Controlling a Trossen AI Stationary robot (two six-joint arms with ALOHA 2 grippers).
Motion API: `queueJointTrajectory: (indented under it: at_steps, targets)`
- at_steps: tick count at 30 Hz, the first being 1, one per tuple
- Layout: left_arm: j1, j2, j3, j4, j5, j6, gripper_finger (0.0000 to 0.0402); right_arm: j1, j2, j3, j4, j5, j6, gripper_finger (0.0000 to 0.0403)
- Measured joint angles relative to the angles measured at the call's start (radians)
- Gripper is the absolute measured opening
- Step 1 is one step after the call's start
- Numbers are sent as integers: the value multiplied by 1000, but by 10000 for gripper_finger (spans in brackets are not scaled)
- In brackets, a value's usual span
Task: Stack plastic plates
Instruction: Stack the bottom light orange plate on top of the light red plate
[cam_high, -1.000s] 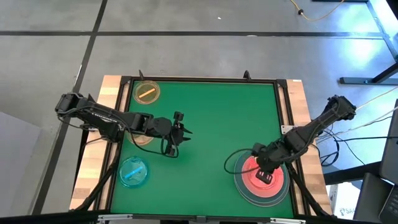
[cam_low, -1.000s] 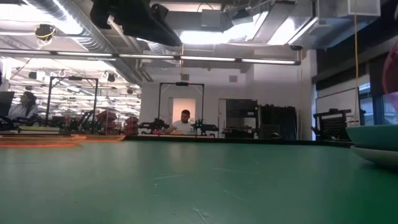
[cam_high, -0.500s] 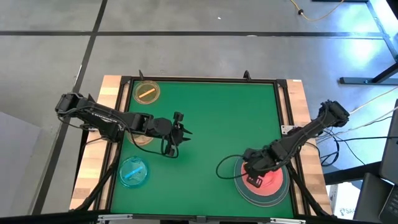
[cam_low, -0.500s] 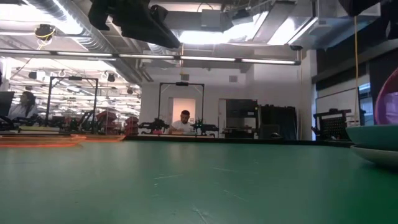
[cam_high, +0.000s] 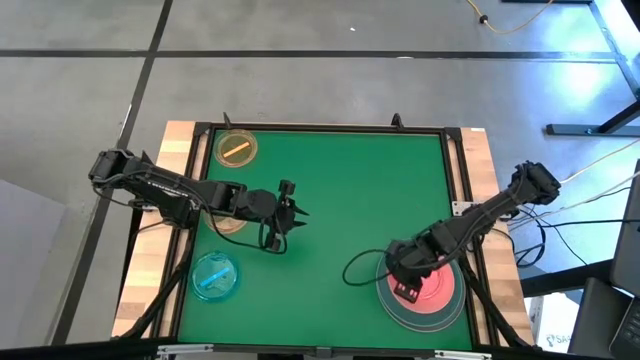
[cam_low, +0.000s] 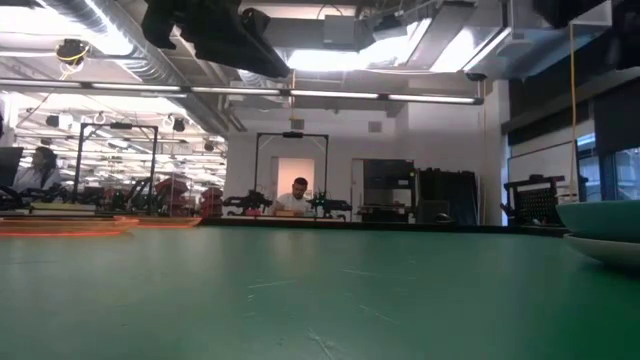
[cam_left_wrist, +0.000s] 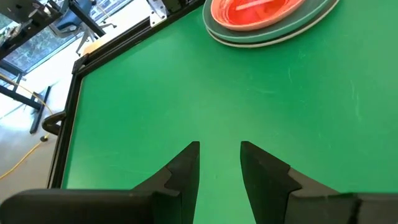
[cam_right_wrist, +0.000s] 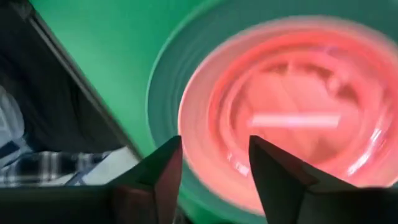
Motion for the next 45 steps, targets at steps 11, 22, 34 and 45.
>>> queueJointTrajectory:
  at_steps: [11,22,34,45]
  targets:
    - [-5,-69,-2,-356,-260,-316,110,-20,-2,-19,301,760,-538,190]
    - [-35,-109,-43,-693,-254,-924,110,-36,0,-190,711,959,-753,189]
    - [-94,-104,-308,-577,-109,-1143,110,-34,0,-212,759,965,-750,189]
    - [-78,-104,-401,-485,-95,-1152,110,-34,0,-212,759,964,-750,189]
